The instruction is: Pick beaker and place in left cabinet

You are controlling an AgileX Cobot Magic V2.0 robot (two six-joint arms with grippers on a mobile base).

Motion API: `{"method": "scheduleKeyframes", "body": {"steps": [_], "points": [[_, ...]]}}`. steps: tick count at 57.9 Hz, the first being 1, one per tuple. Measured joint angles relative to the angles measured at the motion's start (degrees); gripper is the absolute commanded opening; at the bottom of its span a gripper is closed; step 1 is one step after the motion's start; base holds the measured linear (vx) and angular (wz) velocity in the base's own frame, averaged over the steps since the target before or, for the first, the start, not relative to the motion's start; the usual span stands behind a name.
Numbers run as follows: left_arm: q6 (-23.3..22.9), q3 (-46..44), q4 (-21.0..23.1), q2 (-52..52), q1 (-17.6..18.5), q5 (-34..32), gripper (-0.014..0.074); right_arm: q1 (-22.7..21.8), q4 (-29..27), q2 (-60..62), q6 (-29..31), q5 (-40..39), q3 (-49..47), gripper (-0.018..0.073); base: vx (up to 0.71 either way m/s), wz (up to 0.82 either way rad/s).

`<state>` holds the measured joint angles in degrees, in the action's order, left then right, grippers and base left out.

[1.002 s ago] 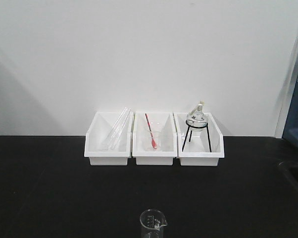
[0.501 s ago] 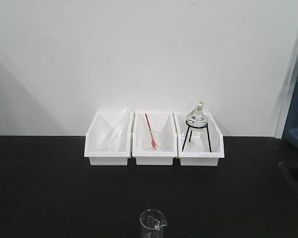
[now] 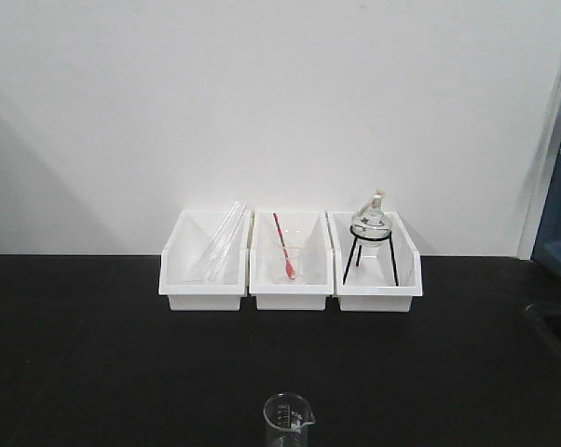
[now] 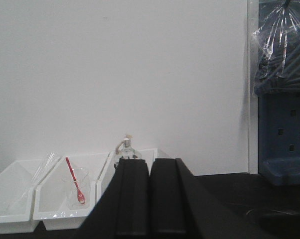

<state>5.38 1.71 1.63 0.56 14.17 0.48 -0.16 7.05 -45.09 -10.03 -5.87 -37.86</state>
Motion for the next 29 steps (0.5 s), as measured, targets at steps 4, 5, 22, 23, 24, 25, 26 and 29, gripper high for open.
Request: {"method": "scheduleKeyframes", "body": {"steps": [4,5,22,23,24,25,26,29], "points": [[0.0,0.0,0.0,0.0,0.0,0.0,0.0001,0.0,0.0,0.0,0.0,-0.1,0.0,0.0113,0.0,0.0],[0.0,0.0,0.0,0.0,0.0,0.0,0.0001,0.0,0.0,0.0,0.0,0.0,0.0,0.0127,0.0,0.0],[0.0,0.0,0.0,0.0,0.0,0.0,0.0001,0.0,-0.1,0.0,-0.1,0.7,0.0,0.0578,0.0,0.0],[0.0,0.0,0.0,0.0,0.0,0.0,0.0001,0.0,-0.1,0.0,-0.1,0.9,0.0,0.0601,0.0,0.0],[0.0,0.0,0.0,0.0,0.0,0.0,0.0001,0.0,-0.2,0.0,-0.1,1.0,0.0,0.0635,0.0,0.0],[0.0,0.0,0.0,0.0,0.0,0.0,0.0001,0.0,-0.3,0.0,-0.1,1.0,0.0,0.0655,0.0,0.0],[0.0,0.0,0.0,0.0,0.0,0.0,0.0001,0.0,-0.3,0.0,-0.1,1.1,0.0,0.0676,0.0,0.0],[0.0,0.0,0.0,0.0,0.0,0.0,0.0001,0.0,-0.3,0.0,-0.1,1.2,0.0,0.0732,0.0,0.0]]}}
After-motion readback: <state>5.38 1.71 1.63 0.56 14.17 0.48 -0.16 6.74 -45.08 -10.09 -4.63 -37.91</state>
